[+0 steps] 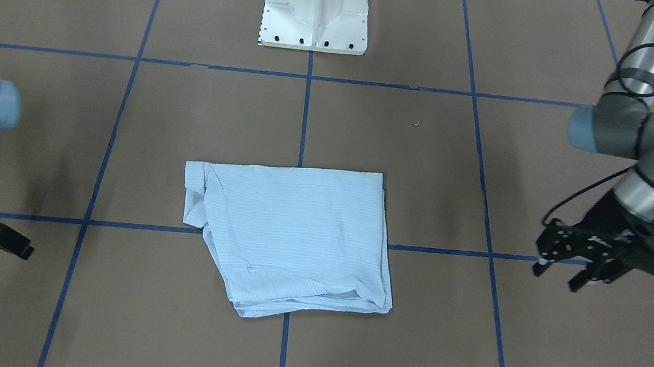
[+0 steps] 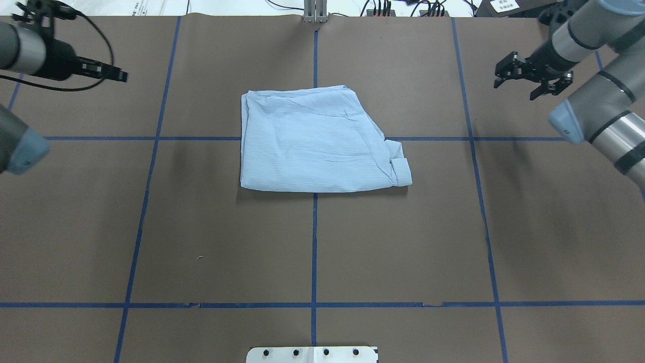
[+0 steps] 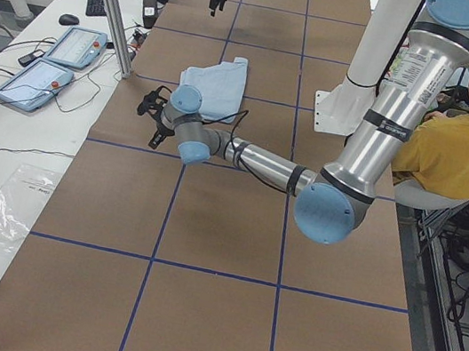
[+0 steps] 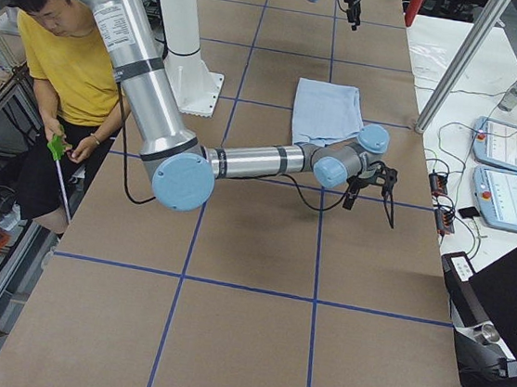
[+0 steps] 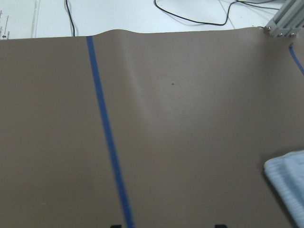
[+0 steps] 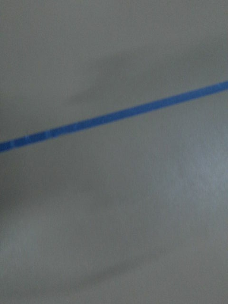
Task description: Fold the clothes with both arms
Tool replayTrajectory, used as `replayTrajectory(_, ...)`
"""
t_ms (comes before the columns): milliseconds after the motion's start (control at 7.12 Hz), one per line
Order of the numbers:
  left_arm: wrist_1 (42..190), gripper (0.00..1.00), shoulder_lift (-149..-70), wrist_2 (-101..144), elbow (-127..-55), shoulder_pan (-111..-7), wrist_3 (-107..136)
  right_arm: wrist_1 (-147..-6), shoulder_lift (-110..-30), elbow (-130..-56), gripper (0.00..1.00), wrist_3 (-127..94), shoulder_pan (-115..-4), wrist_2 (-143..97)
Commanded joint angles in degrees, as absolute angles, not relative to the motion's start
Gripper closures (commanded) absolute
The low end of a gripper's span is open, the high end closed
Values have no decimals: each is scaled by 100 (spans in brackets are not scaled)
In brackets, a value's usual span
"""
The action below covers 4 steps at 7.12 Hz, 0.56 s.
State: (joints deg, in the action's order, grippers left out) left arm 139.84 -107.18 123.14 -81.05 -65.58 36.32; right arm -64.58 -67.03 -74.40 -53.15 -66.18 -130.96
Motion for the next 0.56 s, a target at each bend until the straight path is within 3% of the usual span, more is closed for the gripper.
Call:
replayTrajectory(0, 13975, 27, -9969, 13085, -8148, -7381, 2271, -6477, -7608, -7717, 0, -3619, -7440, -13271)
replayTrajectory(422, 13510, 21, -9197, 13518, -8496, -8267, 1409, -7641, -8358, -8033, 0, -1161, -8654, -13439)
